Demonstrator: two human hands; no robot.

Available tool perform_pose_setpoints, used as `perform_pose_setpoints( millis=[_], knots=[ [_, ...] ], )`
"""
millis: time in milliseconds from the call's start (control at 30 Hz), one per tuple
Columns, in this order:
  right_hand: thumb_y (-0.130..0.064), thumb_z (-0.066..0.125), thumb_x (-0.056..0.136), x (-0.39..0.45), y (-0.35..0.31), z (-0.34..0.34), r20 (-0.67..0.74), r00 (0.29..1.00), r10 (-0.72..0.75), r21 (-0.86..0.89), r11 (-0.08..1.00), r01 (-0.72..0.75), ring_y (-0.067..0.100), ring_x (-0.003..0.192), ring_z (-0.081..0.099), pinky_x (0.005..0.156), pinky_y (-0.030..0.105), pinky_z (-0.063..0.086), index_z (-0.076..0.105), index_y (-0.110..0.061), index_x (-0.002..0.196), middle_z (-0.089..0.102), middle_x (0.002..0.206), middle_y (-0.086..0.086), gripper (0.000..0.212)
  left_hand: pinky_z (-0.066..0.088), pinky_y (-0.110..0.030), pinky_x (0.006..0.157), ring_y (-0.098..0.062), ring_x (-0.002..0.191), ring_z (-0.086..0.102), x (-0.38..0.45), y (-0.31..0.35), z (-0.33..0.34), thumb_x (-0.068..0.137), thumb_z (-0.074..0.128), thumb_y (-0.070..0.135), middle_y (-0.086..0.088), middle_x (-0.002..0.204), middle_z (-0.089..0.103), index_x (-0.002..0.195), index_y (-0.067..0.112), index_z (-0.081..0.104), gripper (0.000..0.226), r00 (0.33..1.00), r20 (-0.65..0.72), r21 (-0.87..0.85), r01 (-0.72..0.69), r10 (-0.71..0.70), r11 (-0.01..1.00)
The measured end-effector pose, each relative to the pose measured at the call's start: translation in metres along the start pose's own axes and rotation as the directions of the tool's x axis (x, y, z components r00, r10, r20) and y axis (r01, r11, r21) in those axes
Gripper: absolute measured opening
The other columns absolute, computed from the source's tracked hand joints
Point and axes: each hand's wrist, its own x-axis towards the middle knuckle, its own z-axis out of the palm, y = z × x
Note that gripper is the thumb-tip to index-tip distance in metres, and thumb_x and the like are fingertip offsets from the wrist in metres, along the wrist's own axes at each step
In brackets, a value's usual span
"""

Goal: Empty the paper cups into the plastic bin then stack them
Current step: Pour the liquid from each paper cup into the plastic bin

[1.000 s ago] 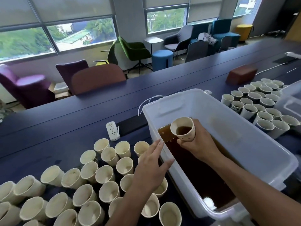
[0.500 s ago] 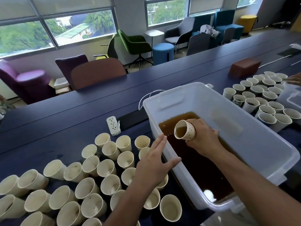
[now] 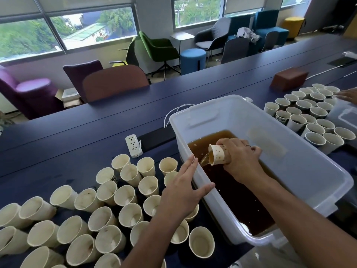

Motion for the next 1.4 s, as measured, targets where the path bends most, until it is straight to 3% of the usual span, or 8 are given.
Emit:
perform_pose_setpoints(
  millis=[500, 667, 800, 933, 1067, 1167, 1233, 1400],
  knots=[
    [-0.003, 0.08, 0.07, -0.001, -0.008, 0.0, -0.14, 0.989, -0.05, -0.092, 0.995, 0.037, 0.027, 0.133, 0.028, 0.1, 0.052, 0.023, 0.059, -0.033, 0.132, 0.049, 0.137, 0.001, 0.072, 0.057, -0.034, 0.092, -0.007, 0.125, 0.054, 0.0, -0.003, 0.003, 0.084, 0.057, 0.075, 0.044, 0.158, 0.001, 0.158, 0.048, 0.015, 0.089, 1.0, -0.006, -0.022, 0.006, -0.006, 1.0],
    [-0.004, 0.074, 0.075, -0.003, -0.006, 0.001, -0.064, 0.998, -0.029, -0.144, 0.989, 0.02, 0.027, 0.134, 0.029, 0.099, 0.049, 0.022, 0.056, -0.035, 0.134, 0.048, 0.136, -0.001, 0.07, 0.057, -0.032, 0.09, -0.008, 0.127, 0.053, 0.0, -0.001, 0.003, 0.085, 0.056, 0.075, 0.044, 0.158, 0.0, 0.158, 0.048, 0.014, 0.089, 1.0, -0.006, -0.032, 0.001, -0.001, 0.999],
    [-0.002, 0.077, 0.07, -0.001, -0.005, -0.001, -0.177, 0.984, -0.013, -0.125, 0.992, -0.009, 0.031, 0.13, 0.032, 0.097, 0.051, 0.023, 0.059, -0.031, 0.13, 0.051, 0.133, 0.002, 0.07, 0.057, -0.037, 0.092, -0.009, 0.128, 0.054, 0.0, -0.002, 0.003, 0.084, 0.055, 0.076, 0.044, 0.158, 0.0, 0.158, 0.049, 0.014, 0.089, 1.0, -0.009, -0.035, 0.001, -0.001, 0.999],
    [-0.013, 0.072, 0.077, -0.001, -0.004, 0.0, 0.01, 0.998, 0.068, -0.169, 0.983, -0.066, 0.026, 0.128, 0.035, 0.098, 0.048, 0.023, 0.052, -0.041, 0.133, 0.049, 0.133, -0.005, 0.065, 0.057, -0.035, 0.092, -0.008, 0.125, 0.054, 0.0, -0.002, 0.003, 0.085, 0.057, 0.074, 0.044, 0.158, 0.002, 0.158, 0.048, 0.016, 0.088, 1.0, 0.002, -0.042, 0.01, -0.01, 0.999],
    [-0.029, 0.076, 0.076, 0.003, -0.012, -0.012, -0.028, 0.983, 0.179, 0.051, 0.983, -0.177, 0.027, 0.121, 0.048, 0.101, 0.047, 0.025, 0.049, -0.04, 0.133, 0.049, 0.13, -0.004, 0.064, 0.054, -0.028, 0.089, -0.006, 0.1, 0.064, 0.004, -0.001, -0.001, 0.087, 0.065, 0.063, 0.039, 0.158, 0.016, 0.157, 0.044, 0.026, 0.082, 0.999, 0.035, -0.136, 0.011, -0.007, 0.991],
    [-0.04, 0.085, 0.073, 0.003, -0.035, -0.024, -0.08, 0.982, 0.17, 0.236, 0.961, -0.147, 0.029, 0.126, 0.038, 0.106, 0.05, 0.031, 0.05, -0.032, 0.137, 0.044, 0.133, 0.003, 0.073, 0.055, -0.032, 0.087, -0.005, 0.077, 0.065, 0.009, -0.004, -0.013, 0.088, 0.074, 0.047, 0.015, 0.128, 0.061, 0.151, 0.042, 0.038, 0.073, 0.999, -0.007, -0.3, 0.039, -0.043, 0.953],
    [-0.041, 0.086, 0.073, 0.002, -0.055, -0.029, -0.045, 0.992, 0.12, 0.353, 0.931, -0.097, 0.026, 0.124, 0.04, 0.104, 0.045, 0.039, 0.05, -0.029, 0.137, 0.045, 0.128, 0.004, 0.075, 0.056, -0.037, 0.089, -0.005, 0.082, 0.067, 0.01, -0.008, -0.025, 0.087, 0.076, 0.043, 0.012, 0.117, 0.065, 0.147, 0.042, 0.042, 0.07, 0.994, -0.078, -0.334, 0.049, -0.079, 0.941],
    [-0.037, 0.086, 0.074, 0.008, -0.115, -0.029, 0.123, 0.989, -0.082, 0.59, 0.807, -0.007, 0.011, 0.105, 0.057, 0.079, 0.022, 0.051, 0.047, -0.027, 0.135, 0.054, 0.126, -0.003, 0.073, 0.055, -0.036, 0.093, -0.006, 0.107, 0.062, -0.005, -0.032, -0.061, 0.084, 0.08, 0.043, 0.02, 0.137, 0.054, 0.149, 0.042, 0.037, 0.077, 0.962, -0.22, -0.415, 0.06, -0.164, 0.908]
  ],
)
